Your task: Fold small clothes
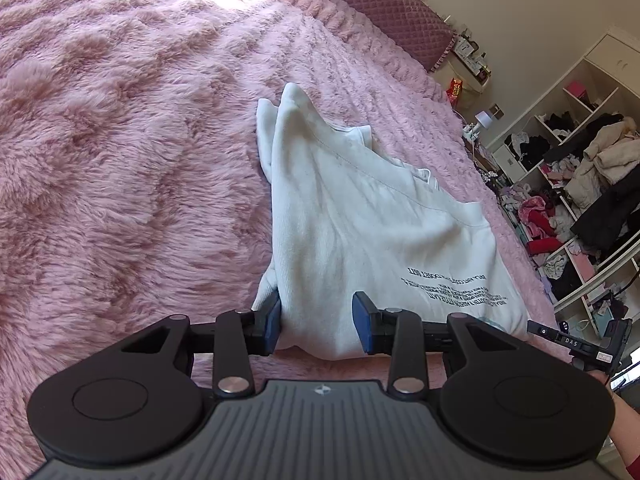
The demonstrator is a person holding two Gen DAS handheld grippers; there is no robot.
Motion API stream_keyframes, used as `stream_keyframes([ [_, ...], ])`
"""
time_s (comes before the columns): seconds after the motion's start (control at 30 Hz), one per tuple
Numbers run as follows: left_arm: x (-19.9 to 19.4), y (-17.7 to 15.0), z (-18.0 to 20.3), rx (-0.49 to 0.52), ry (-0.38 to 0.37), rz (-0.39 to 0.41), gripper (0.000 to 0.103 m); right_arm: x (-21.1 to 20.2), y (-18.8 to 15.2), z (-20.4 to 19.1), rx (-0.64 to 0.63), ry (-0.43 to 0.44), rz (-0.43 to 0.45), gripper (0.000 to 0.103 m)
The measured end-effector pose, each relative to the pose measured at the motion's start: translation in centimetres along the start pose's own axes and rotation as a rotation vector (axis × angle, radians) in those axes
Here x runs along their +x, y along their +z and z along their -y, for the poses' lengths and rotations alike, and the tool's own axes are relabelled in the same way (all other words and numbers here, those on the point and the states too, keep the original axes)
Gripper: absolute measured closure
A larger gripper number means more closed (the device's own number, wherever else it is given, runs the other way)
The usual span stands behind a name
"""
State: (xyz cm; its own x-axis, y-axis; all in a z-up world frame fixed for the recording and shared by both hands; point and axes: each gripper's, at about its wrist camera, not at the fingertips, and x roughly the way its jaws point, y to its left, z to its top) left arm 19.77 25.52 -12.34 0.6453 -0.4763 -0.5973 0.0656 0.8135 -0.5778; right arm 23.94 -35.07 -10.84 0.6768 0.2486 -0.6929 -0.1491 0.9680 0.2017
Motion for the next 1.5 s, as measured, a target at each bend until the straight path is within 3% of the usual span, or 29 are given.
stream_keyframes([
  [0.03, 0.1, 0.0, 0.1, 0.004, -0.006, 0.001, 0.062, 0.1, 0.0, -0.2, -0.010, 0.001, -0.005, 0.082],
  [0.07, 0.2, 0.0, 0.2, 0.014, -0.014, 0.001, 0.063, 0.3, 0.1, -0.4, -0.020, -0.002, -0.010, 0.087],
  [0.1, 0.2, -0.2, 0.6, 0.033, -0.017, 0.006, 0.072, 0.3, 0.1, -0.5, -0.027, -0.002, -0.013, 0.091],
  [0.2, 0.4, -0.3, 1.6, 0.098, 0.008, 0.000, 0.092, 0.3, 0.1, -0.7, -0.040, -0.003, -0.008, 0.099],
  [0.3, 0.4, -0.6, 2.1, 0.139, 0.030, 0.005, 0.098, 0.1, 0.0, -0.7, -0.040, -0.007, -0.002, 0.101],
  [0.5, -1.4, -0.5, 2.3, 0.102, 0.068, 0.085, 0.100, -1.5, 0.1, -0.6, -0.035, -0.017, 0.039, 0.102],
  [0.63, -3.5, 0.0, 1.1, 0.011, 0.053, 0.116, 0.100, -3.8, 0.2, 0.5, 0.010, -0.009, 0.084, 0.102],
  [0.8, -1.3, -0.9, -0.4, 0.003, 0.140, -0.006, 0.100, -2.6, -1.6, 1.2, 0.002, -0.036, -0.004, 0.103],
  [0.93, -0.1, -1.5, -1.1, -0.004, 0.147, -0.026, 0.100, -0.9, -3.0, 1.3, 0.029, -0.048, -0.039, 0.097],
  [0.97, -0.1, -1.3, -1.2, 0.000, 0.139, -0.033, 0.099, -0.8, -3.1, 1.3, 0.037, -0.048, -0.040, 0.097],
  [1.0, -0.2, -1.1, -1.2, 0.002, 0.144, -0.036, 0.093, -0.9, -3.0, 1.2, 0.033, -0.053, -0.034, 0.087],
  [1.03, -0.5, -0.9, -1.2, 0.001, 0.147, -0.037, 0.090, -1.1, -2.8, 1.2, 0.023, -0.055, -0.033, 0.071],
  [1.07, -0.9, -0.5, -1.2, 0.005, 0.141, -0.037, 0.084, -1.4, -2.5, 1.1, 0.015, -0.057, -0.021, 0.066],
  [1.13, -1.7, 0.4, -1.1, 0.023, 0.155, -0.006, 0.075, -2.0, -1.6, 1.0, -0.011, -0.042, 0.008, 0.066],
  [1.33, -0.7, 5.4, -0.9, 0.062, 0.153, 0.105, 0.068, -0.1, 3.6, -0.1, -0.060, -0.049, 0.077, 0.064],
  [1.37, 0.0, 6.4, -0.7, 0.070, 0.147, 0.128, 0.064, 0.7, 4.5, -0.3, -0.068, -0.053, 0.085, 0.064],
  [1.4, 0.7, 7.2, -0.5, 0.080, 0.149, 0.151, 0.054, 1.5, 5.4, -0.5, -0.072, -0.059, 0.095, 0.062],
  [1.5, 3.2, 9.3, 0.2, 0.117, 0.175, 0.174, 0.045, 4.0, 7.9, -1.0, -0.080, -0.098, 0.115, 0.055],
])
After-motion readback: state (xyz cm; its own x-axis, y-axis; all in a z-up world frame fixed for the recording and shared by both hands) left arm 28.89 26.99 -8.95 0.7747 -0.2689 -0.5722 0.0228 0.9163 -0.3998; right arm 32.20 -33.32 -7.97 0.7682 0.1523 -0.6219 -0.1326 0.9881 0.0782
